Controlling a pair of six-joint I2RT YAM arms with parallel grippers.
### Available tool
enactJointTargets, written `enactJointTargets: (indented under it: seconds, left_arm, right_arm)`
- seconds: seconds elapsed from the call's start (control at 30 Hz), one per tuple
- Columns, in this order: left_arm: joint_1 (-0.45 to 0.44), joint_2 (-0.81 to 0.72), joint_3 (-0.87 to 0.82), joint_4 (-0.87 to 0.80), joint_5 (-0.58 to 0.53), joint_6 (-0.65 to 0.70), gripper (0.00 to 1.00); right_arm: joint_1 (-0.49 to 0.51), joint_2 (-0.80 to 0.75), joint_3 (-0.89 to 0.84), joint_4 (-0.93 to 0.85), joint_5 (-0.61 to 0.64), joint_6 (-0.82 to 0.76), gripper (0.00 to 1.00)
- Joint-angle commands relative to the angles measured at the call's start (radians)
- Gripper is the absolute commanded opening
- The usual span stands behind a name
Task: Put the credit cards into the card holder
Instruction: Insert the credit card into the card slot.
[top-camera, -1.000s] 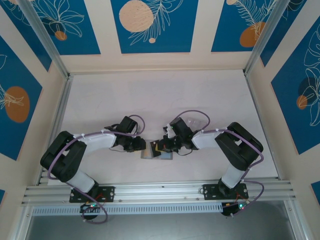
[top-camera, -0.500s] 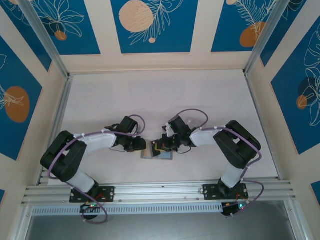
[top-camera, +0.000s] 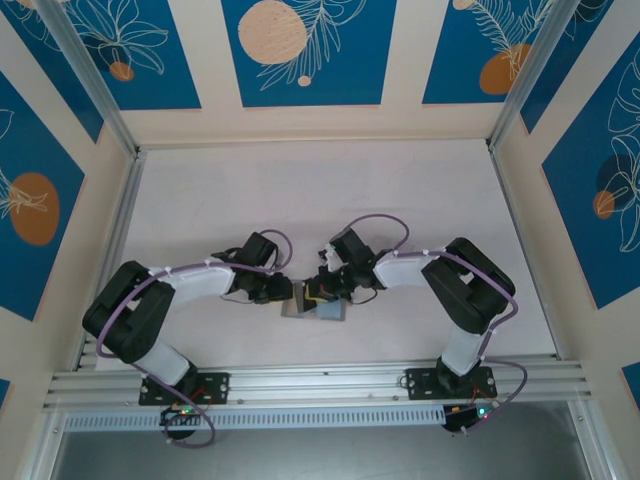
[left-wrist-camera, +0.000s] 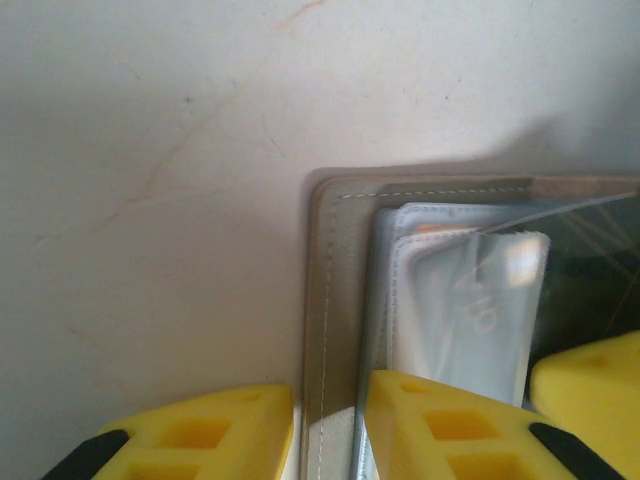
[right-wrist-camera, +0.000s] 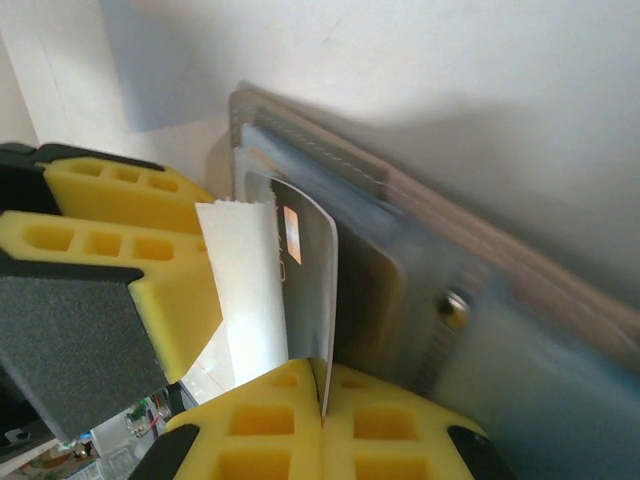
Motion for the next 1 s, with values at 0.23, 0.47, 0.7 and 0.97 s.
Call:
enactJointTargets:
  seconds: [0.23,0.47,0.7,0.97]
  left_arm:
    - [-0.08,0.153,-0.045,0.11,-0.062,-0.009,0.29]
    - [-0.086,0.157,-0.044,0.115,-0.063,-0.018,0.29]
    - [-0.092,0.16,-0.039,0.11,-0.063,-0.017,0.29]
    - [-0.101,0.17,-0.037,0.121,-0.061,-0.025,0.29]
  right_arm:
    - [0.08,0.027,-0.166,0.097,0.159,0.14,0.0]
    - [0.101,-0.055,-0.237,0.149,0.298,0.221,0.0]
    - [0.113,-0.084,-0.27,0.168,0.369,0.272,0.0]
    - [0.146,-0.054,-0.269,0.193,0.429,0.329,0.0]
